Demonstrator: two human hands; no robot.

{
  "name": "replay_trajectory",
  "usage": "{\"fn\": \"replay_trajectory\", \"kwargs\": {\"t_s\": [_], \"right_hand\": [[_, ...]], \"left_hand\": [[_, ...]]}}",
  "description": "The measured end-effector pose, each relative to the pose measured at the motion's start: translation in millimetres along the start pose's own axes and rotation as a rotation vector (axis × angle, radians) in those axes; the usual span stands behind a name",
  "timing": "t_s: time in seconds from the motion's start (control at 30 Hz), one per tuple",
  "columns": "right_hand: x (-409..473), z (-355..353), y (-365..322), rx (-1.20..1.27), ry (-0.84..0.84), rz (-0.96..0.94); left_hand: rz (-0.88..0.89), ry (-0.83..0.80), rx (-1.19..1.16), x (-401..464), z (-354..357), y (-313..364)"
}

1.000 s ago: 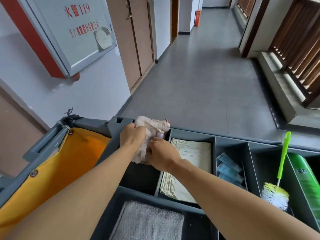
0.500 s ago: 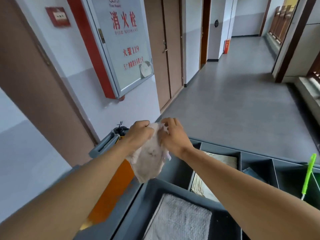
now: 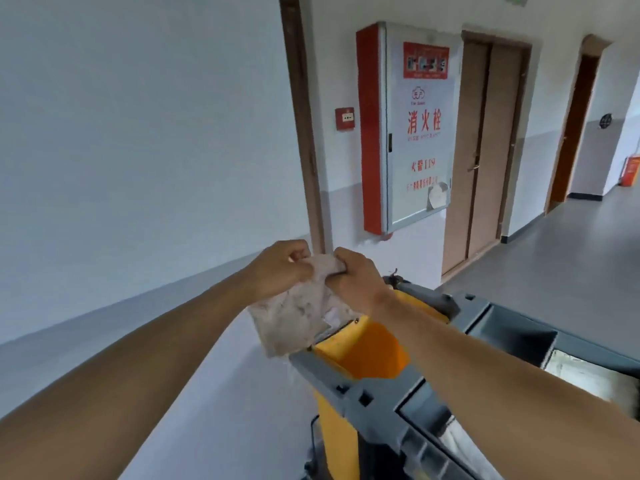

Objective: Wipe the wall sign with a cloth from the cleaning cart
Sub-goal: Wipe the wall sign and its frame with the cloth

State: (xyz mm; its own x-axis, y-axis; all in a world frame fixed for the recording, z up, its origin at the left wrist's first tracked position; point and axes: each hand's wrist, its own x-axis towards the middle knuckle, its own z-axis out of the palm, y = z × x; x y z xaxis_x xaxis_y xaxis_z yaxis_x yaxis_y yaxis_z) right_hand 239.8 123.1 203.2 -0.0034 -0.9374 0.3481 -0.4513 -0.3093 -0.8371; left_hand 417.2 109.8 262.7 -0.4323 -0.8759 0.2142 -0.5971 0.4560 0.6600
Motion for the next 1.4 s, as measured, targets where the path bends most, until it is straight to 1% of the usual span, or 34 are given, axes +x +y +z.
{"fn": "replay_trajectory", "kwargs": {"t_s": [0.1, 0.17, 0.23, 0.27, 0.33, 0.4, 0.57, 0.63, 0.77, 0.87, 0.97, 1.03, 1.1, 1.17, 1.27, 1.4], "right_hand": [[-4.3, 56.1, -73.2, 0.086, -0.081, -0.055], [-14.3, 94.0, -123.5, 0.234, -0.14, -0.066], [-21.4, 120.7, -154.8, 0.353, -0.212, -0.069], [-27.2, 140.9, -176.6, 0.369, -0.273, -0.094], [-33.5, 171.1, -204.9, 0.291, -0.339, -0.168], [-44.5, 205.7, -240.6, 0.229, -0.354, -0.253], [-61.5, 271.1, -316.6, 0.301, -0.357, -0.355], [-62.4, 292.1, -341.0, 0.304, -0.351, -0.383], [-56.5, 328.0, -380.0, 0.3, -0.321, -0.443], [-42.3, 347.2, -400.4, 0.31, -0.293, -0.461], [-17.0, 366.0, -415.8, 0.301, -0.249, -0.465], [7.7, 377.0, -425.5, 0.314, -0.203, -0.453], [30.6, 384.2, -436.6, 0.315, -0.156, -0.453], [56.2, 391.1, -449.1, 0.324, -0.112, -0.487], [100.5, 396.6, -473.8, 0.352, -0.022, -0.587], [156.5, 399.3, -512.6, 0.424, 0.088, -0.682]], "left_hand": [[-0.049, 0.107, 0.008, -64.0, -70.6, -13.1], [-0.085, 0.181, 0.012, -109.4, -115.9, -20.2], [-0.098, 0.214, 0.022, -143.8, -146.4, -26.5], [-0.117, 0.25, 0.053, -170.6, -167.9, -30.9], [-0.15, 0.312, 0.102, -210.5, -198.9, -37.7], [-0.192, 0.408, 0.165, -254.9, -233.0, -46.3], [-0.239, 0.575, 0.286, -335.4, -295.6, -64.4], [-0.248, 0.604, 0.329, -356.9, -314.5, -68.6], [-0.344, 0.571, 0.337, -384.0, -351.4, -79.0], [-0.428, 0.573, 0.352, -389.4, -374.7, -95.1], [-0.45, 0.652, 0.302, -380.3, -399.4, -111.8], [-0.404, 0.729, 0.207, -364.5, -420.7, -119.6], [-0.351, 0.806, 0.171, -348.2, -441.4, -122.2], [-0.284, 0.863, 0.18, -327.5, -464.4, -126.1], [-0.204, 0.931, 0.213, -291.6, -504.8, -126.1], [-0.119, 1.026, 0.232, -245.5, -562.6, -111.0]]}}
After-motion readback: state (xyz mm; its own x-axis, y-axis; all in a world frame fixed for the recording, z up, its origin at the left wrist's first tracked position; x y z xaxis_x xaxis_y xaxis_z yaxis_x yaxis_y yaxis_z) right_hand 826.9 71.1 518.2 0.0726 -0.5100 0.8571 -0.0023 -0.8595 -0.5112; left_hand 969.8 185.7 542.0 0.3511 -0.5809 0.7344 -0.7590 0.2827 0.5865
